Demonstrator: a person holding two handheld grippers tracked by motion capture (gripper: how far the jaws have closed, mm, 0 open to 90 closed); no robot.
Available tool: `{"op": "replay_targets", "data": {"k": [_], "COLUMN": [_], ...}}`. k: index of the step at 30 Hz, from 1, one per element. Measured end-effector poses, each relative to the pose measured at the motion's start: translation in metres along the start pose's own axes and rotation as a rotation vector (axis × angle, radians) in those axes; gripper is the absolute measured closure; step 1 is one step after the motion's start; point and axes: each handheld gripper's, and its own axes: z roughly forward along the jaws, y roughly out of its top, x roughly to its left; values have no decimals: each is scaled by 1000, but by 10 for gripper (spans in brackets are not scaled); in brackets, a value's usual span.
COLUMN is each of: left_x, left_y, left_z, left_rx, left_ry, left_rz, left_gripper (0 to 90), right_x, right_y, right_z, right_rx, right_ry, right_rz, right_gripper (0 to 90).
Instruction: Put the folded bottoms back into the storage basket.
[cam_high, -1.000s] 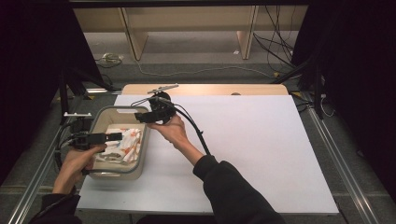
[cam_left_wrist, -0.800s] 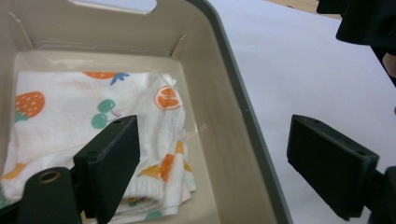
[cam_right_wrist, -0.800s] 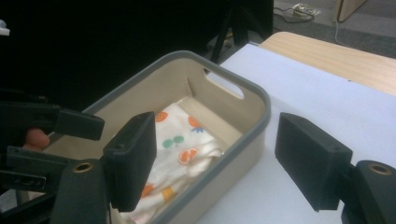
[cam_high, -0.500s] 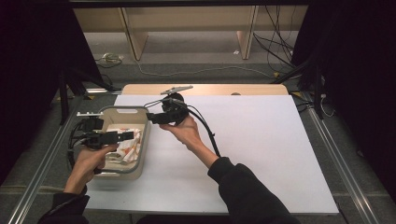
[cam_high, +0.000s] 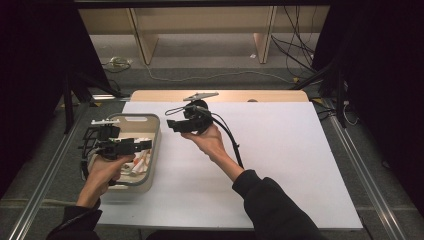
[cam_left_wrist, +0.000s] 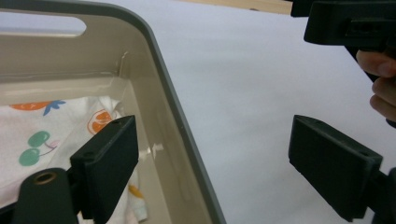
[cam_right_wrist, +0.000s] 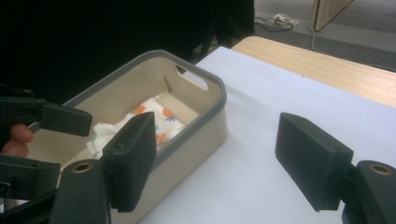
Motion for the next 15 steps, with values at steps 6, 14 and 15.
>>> {"op": "replay_targets", "data": {"k": [6,14,15], "left_x": [-8,-24,-26], "left_y": [-2,-3,-3], "left_z": [4,10,10], "left_rx": [5,16,8], "left_ry": [-13,-39,-46], "left_rz": [23,81,77], "left_gripper": [159,159,159], "right_x": [-6,-14,-15], "right_y": [-3,-11,-12], "right_z": [-7,-21,-22], "right_rx": [-13,-21,-24], "right_ry": [-1,-19,-18], "right_rz": [8,2,5], "right_gripper": [301,301,300]}}
